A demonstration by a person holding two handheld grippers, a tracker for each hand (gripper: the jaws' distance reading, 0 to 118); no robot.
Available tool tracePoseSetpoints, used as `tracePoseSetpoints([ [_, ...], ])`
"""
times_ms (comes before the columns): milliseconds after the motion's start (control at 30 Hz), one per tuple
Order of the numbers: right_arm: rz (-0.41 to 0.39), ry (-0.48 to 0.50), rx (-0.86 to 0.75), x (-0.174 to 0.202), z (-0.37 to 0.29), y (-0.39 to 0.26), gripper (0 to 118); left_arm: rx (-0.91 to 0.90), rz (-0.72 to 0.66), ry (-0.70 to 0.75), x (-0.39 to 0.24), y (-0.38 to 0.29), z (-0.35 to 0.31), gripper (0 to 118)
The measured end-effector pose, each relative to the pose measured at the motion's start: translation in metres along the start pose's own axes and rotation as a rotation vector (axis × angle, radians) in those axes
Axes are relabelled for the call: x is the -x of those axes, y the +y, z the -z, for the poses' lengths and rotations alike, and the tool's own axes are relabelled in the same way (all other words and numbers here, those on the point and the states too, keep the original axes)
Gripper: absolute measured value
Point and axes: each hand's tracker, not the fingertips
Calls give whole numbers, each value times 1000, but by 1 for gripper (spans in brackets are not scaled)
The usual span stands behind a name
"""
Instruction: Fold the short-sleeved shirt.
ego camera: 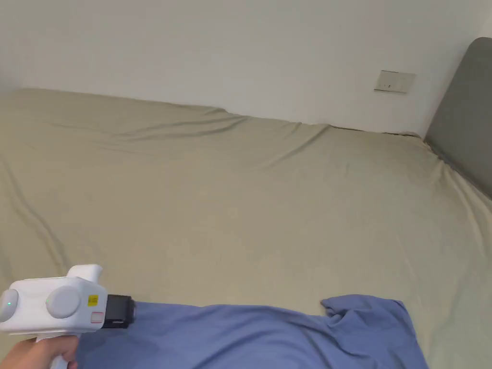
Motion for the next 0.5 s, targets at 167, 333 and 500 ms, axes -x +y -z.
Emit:
tracePoseSetpoints([
  [167,73,82,-27,-21,55,71,91,-14,234,85,-8,-9,10,73],
  [333,139,-15,43,-19,173,108,89,-79,182,84,-13,-18,-8,12],
  [500,112,19,276,8,255,103,51,-90,78,35,-4,-11,-14,10],
])
